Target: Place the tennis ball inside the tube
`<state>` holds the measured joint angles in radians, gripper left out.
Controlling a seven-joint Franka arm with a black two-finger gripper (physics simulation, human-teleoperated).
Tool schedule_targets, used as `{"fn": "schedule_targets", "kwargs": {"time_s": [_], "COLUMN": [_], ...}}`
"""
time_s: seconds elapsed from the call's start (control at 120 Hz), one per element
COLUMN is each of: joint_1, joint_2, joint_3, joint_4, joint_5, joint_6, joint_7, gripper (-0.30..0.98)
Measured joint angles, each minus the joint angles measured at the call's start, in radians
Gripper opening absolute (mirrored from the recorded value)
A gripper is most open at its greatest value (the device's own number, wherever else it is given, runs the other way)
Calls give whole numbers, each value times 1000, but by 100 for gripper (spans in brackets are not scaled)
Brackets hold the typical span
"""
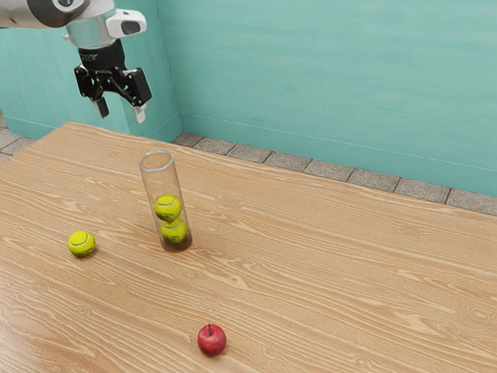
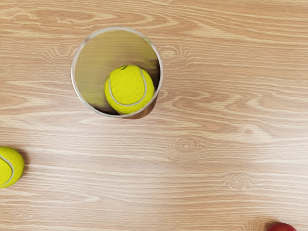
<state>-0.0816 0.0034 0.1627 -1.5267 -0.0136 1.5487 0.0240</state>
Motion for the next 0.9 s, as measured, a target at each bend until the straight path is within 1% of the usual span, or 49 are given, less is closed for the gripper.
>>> {"fn": "schedule_targets", "kwargs": {"time_s": [0.183,0.25,0.367,0.533,0.6,0.733,0.9], "joint_1": [2,0,0,52,77,118,174], "joint_2": [-4,-23,-99,-195,-213,-220,-180], "joint_3": [0,0,0,0,0,3,6], "joint_4": [-1,-14,-86,-235,-314,-403,-490], "joint_5": [0,0,8,31,37,49,60], "joint_6": [-1,-5,-8,14,45,122,241], "joint_7": [0,0,1,1,1,2,-2], "gripper": [69,69,69,69,69,69,69]}}
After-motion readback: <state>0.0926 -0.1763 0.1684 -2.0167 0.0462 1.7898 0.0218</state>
